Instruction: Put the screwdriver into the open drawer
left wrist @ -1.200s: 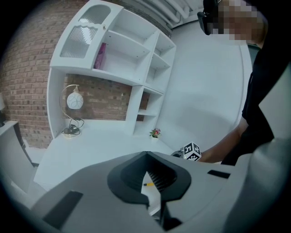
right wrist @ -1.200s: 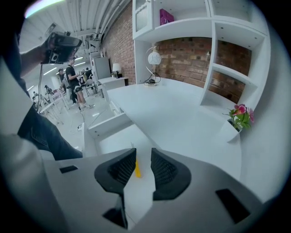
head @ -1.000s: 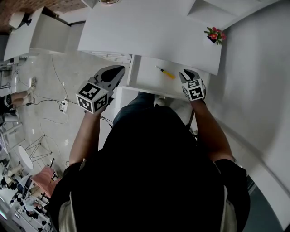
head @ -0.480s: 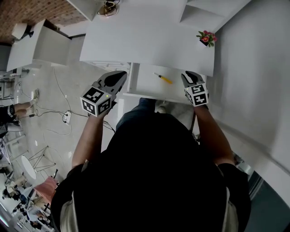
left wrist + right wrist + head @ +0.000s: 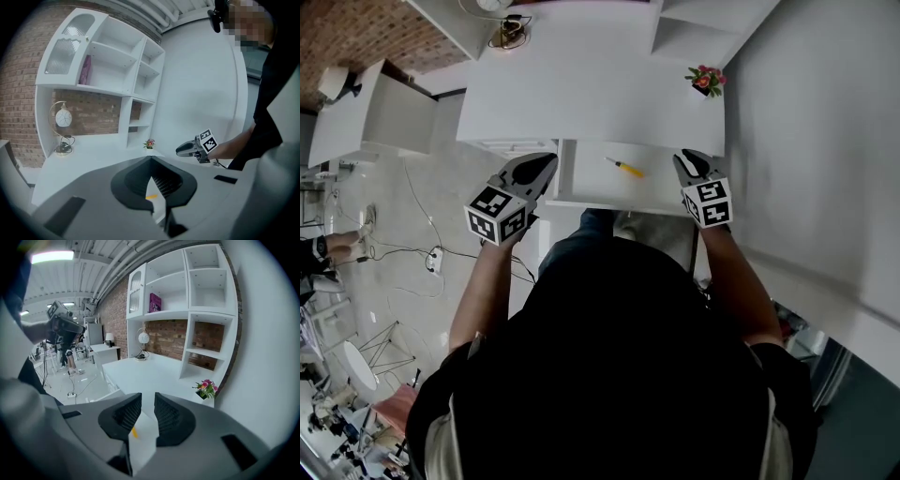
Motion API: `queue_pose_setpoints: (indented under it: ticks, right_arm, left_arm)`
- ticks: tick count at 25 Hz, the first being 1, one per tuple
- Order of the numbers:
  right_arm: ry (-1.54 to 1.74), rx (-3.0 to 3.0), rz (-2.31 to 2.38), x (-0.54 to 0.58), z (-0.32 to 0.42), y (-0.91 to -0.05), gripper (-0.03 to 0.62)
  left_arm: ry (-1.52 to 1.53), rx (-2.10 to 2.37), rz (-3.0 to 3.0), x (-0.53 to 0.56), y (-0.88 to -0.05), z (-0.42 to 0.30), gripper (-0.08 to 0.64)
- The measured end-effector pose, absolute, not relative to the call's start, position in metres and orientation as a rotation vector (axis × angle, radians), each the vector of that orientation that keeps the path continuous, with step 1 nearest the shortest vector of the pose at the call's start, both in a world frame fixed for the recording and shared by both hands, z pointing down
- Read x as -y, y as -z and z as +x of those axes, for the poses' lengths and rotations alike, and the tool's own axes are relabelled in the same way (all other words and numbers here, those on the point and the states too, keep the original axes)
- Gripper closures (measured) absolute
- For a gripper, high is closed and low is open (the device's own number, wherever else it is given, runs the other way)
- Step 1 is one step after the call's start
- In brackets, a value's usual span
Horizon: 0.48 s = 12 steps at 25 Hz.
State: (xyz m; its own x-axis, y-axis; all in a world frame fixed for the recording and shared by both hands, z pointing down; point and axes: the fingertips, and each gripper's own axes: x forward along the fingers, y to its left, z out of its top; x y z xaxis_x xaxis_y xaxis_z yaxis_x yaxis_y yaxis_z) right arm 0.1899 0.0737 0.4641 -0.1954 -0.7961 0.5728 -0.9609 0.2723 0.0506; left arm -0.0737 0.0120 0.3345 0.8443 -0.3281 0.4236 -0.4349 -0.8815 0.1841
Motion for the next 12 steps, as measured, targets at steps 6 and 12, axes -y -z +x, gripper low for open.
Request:
queue_pose_setpoints:
  ticks: [6,12]
  right_arm:
    - [-0.425,2.064,1.625,-0.086,0.199,-0.44,0.5]
    - [-0.429,2.086,1.665,-0.102,0.21,-0.422,0.503]
  left_arm:
    - [-0.549,0.575,2.763,-0.021,-0.328,-0.067,0.545]
    - [-0.544,0.566,2.778,-0.032,-0.32,-0.053,0.545]
